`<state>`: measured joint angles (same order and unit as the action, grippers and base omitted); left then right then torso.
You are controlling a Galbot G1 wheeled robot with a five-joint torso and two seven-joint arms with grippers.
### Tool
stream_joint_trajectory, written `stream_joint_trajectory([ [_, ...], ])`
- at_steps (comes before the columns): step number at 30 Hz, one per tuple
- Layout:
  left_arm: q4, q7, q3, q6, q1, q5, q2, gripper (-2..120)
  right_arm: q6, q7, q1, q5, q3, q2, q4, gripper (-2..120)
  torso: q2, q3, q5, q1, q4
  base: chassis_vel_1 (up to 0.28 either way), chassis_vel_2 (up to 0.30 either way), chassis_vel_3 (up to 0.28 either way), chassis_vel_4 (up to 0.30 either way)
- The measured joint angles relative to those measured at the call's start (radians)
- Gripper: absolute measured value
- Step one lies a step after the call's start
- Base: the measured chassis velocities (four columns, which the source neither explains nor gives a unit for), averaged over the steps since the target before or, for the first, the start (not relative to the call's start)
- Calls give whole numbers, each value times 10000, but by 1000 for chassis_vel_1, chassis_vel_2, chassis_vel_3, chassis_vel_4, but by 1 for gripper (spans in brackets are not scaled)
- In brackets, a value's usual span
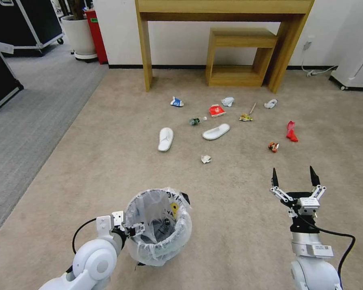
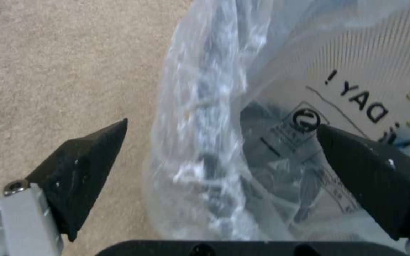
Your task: Pick up the trash bin and place the garbage on the floor into it.
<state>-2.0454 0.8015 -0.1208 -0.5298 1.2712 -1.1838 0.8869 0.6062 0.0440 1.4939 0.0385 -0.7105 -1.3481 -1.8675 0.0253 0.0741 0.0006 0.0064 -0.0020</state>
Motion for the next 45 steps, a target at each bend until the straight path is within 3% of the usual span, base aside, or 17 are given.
stream_joint_trajectory([
  [18,663,249,673,45,-1456,-981,110,100,134,-28,8,48,-79,5,152,100,-1,2,-9,1,-3,0,0,0,0],
  [38,686,612,841,27,-1619,-1243,136,99,116,27,-148,111,-41,64,206,100,-2,0,-1,0,0,0,0,0,0],
  [40,708,639,829,50,-1621,-1316,148,85,88,27,-148,113,-34,64,170,100,-2,0,0,0,0,0,0,0,0],
  [42,713,653,827,50,-1625,-1337,154,83,81,28,-147,113,-32,65,159,100,-2,0,0,1,0,0,0,0,0],
  [45,771,692,838,55,-1656,-1427,169,64,42,46,-129,136,-33,87,93,100,0,-1,2,0,1,0,0,0,0],
])
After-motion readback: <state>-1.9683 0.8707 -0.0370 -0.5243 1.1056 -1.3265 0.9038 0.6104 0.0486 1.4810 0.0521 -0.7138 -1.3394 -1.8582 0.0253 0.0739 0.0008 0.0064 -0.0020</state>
